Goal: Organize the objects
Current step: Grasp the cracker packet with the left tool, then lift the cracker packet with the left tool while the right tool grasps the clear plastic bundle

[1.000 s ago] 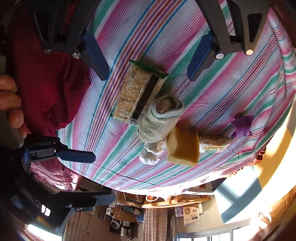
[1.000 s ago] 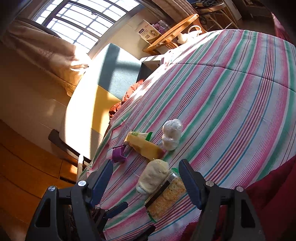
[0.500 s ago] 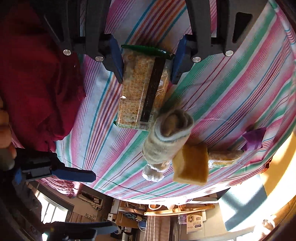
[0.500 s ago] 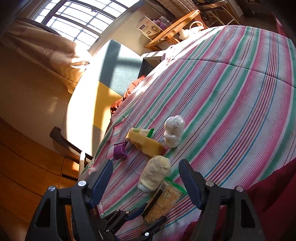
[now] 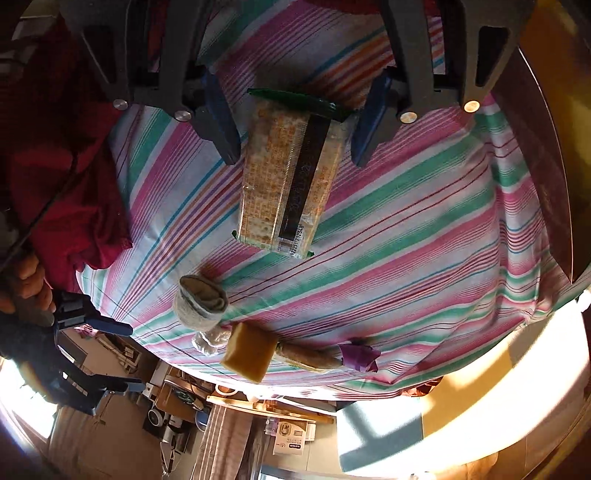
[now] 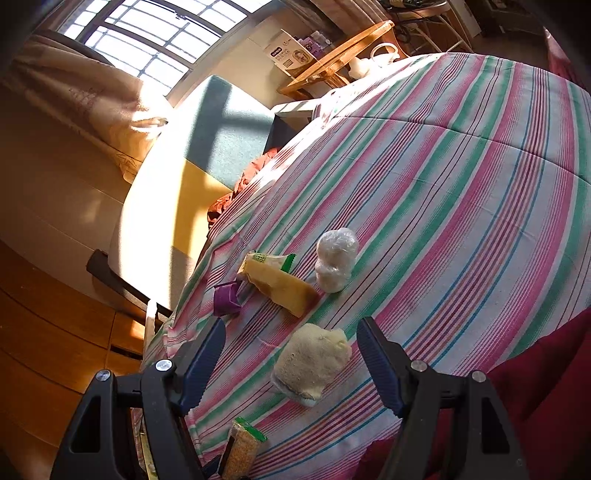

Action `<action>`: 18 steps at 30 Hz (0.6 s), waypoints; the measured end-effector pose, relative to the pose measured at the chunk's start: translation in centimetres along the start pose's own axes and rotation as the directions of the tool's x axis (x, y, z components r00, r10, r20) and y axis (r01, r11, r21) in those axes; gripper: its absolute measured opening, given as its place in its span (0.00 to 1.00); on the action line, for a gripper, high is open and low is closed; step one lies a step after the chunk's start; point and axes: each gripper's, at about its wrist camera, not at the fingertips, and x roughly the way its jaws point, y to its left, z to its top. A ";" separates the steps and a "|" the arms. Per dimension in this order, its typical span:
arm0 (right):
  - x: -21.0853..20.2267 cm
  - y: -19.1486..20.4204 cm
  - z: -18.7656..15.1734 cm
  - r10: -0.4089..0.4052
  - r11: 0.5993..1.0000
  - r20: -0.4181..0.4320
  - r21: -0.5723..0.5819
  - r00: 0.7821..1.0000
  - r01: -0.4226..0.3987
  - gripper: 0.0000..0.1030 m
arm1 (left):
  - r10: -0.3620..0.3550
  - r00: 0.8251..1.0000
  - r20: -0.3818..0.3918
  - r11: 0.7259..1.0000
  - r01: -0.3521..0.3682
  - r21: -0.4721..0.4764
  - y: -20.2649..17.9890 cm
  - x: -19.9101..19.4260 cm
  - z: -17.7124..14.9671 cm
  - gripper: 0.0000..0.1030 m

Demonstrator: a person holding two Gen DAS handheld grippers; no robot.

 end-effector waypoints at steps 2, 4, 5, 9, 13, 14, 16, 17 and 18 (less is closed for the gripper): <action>0.0 0.0 0.0 -0.004 1.000 -0.002 0.000 1.000 0.004 0.73 | 0.001 1.000 0.010 1.000 -0.001 -0.019 0.1 -0.3 0.1 0.77; 0.1 0.0 0.0 -0.009 1.000 -0.004 0.000 1.000 0.009 0.73 | 0.017 1.000 0.022 1.000 -0.017 -0.018 0.1 -0.6 0.6 0.77; 0.1 0.0 0.1 -0.012 1.000 -0.006 0.000 1.000 0.012 0.73 | 0.027 0.999 0.027 1.000 -0.026 -0.012 0.2 -0.8 0.9 0.77; 0.2 0.0 0.1 -0.024 1.000 -0.013 0.000 1.000 0.024 0.73 | 0.047 0.998 0.031 0.998 -0.048 0.042 -0.3 -0.2 2.6 0.79; 0.3 0.0 0.0 -0.032 0.999 -0.019 0.000 0.999 0.032 0.73 | 0.086 0.996 -0.009 0.992 -0.085 0.094 -1.0 1.8 3.3 0.77; 0.4 0.0 0.0 -0.033 0.999 -0.020 0.000 0.999 0.033 0.73 | 0.093 0.995 -0.031 0.991 -0.090 0.095 -1.0 2.4 3.1 0.75; 0.4 0.0 0.0 -0.037 0.999 -0.023 0.000 0.999 0.037 0.73 | 0.111 0.994 -0.022 0.989 -0.108 0.105 -1.3 3.0 2.4 0.72; 0.5 0.0 0.1 -0.040 0.999 -0.025 0.000 0.999 0.040 0.73 | 0.115 0.993 -0.013 0.988 -0.113 0.108 -1.4 3.0 2.2 0.71; 0.5 0.0 0.1 -0.042 0.999 -0.028 0.000 0.999 0.042 0.73 | 0.111 0.994 -0.003 0.988 -0.110 0.104 -1.3 2.9 2.1 0.70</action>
